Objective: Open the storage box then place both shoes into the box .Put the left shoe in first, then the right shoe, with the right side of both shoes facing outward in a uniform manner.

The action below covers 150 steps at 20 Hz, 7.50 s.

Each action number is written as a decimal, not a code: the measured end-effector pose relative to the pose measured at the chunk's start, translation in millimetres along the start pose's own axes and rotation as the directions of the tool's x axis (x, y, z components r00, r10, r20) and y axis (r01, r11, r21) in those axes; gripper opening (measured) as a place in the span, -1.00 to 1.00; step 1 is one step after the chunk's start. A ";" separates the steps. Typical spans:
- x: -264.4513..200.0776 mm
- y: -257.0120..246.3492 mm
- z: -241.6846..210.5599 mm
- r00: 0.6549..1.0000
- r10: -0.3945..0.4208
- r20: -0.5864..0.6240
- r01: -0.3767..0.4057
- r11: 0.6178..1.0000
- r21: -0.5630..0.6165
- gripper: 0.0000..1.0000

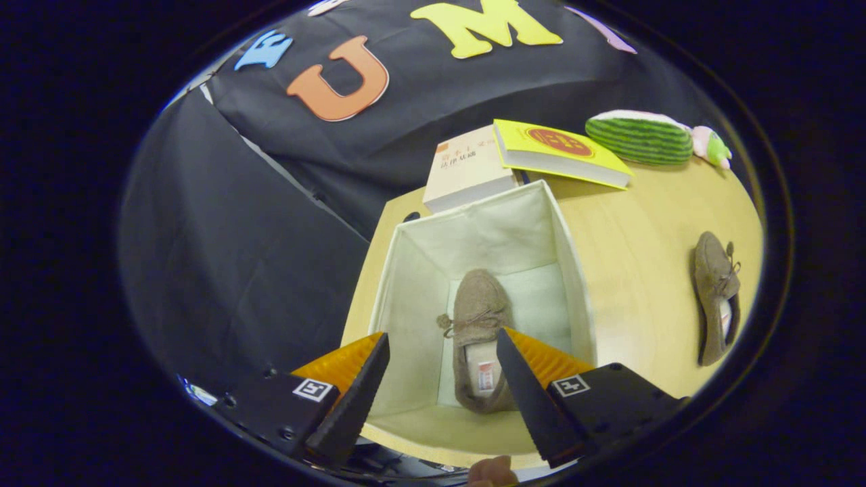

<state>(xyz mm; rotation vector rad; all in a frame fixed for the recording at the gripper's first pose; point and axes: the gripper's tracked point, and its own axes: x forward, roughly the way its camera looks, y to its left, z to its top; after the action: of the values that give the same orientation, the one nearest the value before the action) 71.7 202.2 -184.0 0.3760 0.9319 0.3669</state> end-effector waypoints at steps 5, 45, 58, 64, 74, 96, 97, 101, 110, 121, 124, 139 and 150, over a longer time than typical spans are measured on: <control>-51.2 -24.4 8.4 0.995 -0.064 0.071 0.072 0.990 -0.122 1.00; -71.4 -403.3 -13.2 0.838 -0.518 -0.170 0.514 0.855 -0.074 -0.51; -90.3 -392.9 -7.4 0.886 -0.430 -0.175 0.445 0.894 0.058 -0.88; -120.2 -352.4 13.8 0.898 -0.414 -0.153 0.428 0.900 0.077 -0.88; -143.5 -230.0 44.0 0.931 -0.341 -0.128 0.347 0.937 0.026 -0.88; -38.9 -49.0 50.2 0.964 -0.264 -0.041 0.263 0.964 -0.031 -0.88; -35.3 -51.4 48.4 0.962 -0.270 -0.042 0.270 0.963 -0.024 -0.88; -21.1 -59.1 53.7 0.966 -0.260 0.007 0.260 0.965 0.033 -0.88; -19.4 -59.0 44.2 0.970 -0.221 0.105 0.214 0.974 0.070 0.71; -129.0 -52.5 82.0 0.855 -0.264 0.446 0.358 0.923 -0.139 0.99; -158.2 -44.3 83.5 0.826 -0.230 0.514 0.359 0.918 -0.168 0.99; -291.3 -34.6 61.0 0.539 -0.109 0.835 0.517 0.826 -0.226 1.00; -324.0 -70.9 7.4 0.511 -0.154 0.846 0.509 0.847 -0.154 1.00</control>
<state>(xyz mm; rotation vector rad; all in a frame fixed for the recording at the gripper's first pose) -88.6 -10.0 14.4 -0.0485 -0.0272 -0.0296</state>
